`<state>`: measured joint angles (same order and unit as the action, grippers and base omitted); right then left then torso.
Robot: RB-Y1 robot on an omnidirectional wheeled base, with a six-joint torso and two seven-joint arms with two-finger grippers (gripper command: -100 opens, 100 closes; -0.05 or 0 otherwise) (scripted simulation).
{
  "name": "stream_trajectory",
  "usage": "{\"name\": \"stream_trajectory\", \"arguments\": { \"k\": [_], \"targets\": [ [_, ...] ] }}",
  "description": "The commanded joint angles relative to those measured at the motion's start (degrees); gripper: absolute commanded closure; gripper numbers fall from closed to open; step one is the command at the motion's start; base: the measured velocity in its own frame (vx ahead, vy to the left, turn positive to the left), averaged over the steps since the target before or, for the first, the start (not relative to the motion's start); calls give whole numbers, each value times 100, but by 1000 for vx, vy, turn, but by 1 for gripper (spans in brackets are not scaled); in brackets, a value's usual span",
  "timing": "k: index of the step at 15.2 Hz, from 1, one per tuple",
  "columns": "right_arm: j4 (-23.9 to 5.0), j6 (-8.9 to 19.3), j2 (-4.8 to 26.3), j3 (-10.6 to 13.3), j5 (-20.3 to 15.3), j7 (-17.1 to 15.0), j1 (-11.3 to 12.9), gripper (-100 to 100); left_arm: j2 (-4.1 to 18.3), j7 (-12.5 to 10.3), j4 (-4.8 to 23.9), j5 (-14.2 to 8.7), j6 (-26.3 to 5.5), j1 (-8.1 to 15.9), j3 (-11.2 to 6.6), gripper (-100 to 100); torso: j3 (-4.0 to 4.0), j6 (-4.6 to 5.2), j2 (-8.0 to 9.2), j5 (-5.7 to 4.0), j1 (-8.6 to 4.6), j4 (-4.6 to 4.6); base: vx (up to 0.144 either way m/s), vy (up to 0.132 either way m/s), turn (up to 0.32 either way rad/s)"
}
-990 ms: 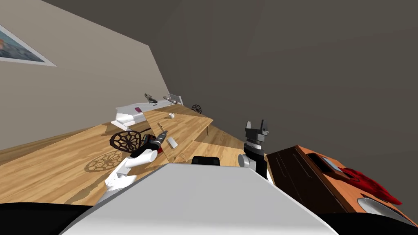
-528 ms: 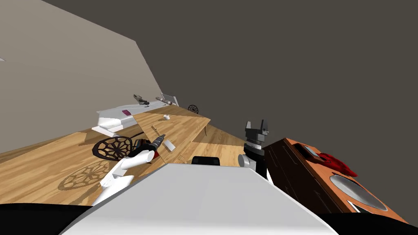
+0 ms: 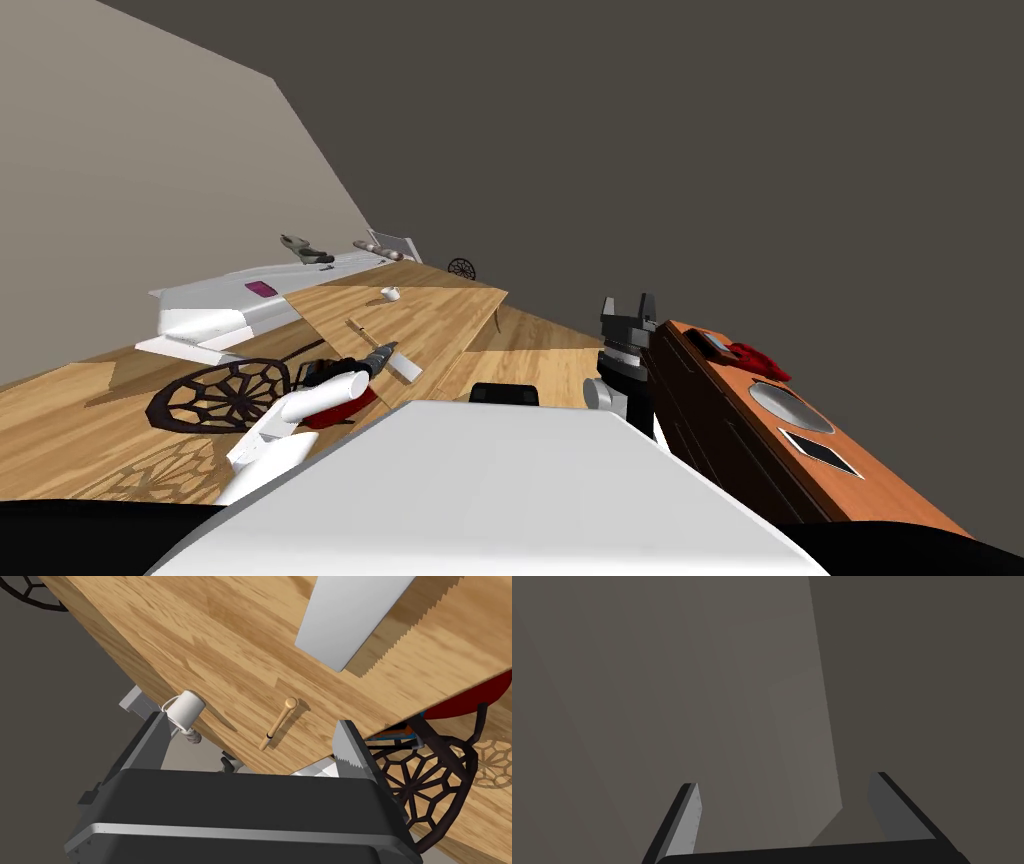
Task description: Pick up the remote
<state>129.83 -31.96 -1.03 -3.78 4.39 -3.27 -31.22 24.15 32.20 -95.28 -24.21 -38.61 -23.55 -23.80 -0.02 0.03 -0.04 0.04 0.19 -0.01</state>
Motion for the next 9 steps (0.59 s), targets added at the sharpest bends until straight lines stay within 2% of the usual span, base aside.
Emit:
{"name": "stream_trajectory", "arguments": {
  "k": [1,2,4,5,7,8,9],
  "targets": [
    [0,0,0,0,0,0,0,0,8,39,44,-13,-252,27,-43,-100,0,0,0,0,0,0,-12,34,-89],
    [0,0,0,0,0,0,-1,0,42,160,219,-103,-395,59,-155,-100,0,-4,-1,0,-1,0,-8,30,-193],
    [0,0,0,0,0,0,0,0,42,160,219,-103,-578,59,-155,-100,-1,0,-3,0,-1,0,-8,32,-164],
    [0,0,0,0,0,0,-1,0,72,279,390,-192,-730,90,-265,-100,-2,-4,-3,0,-2,-1,-8,36,-194],
    [0,0,0,0,0,0,0,0,72,279,390,-192,-896,90,-265,-100,-2,-1,-3,1,2,-1,-11,39,-165],
    [0,0,0,-1,0,0,-1,0,99,395,558,-278,-1039,121,-372,-100,-2,-4,-3,0,0,-1,-13,31,-214],
    [0,0,0,0,0,0,0,0,99,395,558,-278,-1160,121,-372,-100,-1,0,-2,0,-1,0,-15,34,-251]
  ]
}}
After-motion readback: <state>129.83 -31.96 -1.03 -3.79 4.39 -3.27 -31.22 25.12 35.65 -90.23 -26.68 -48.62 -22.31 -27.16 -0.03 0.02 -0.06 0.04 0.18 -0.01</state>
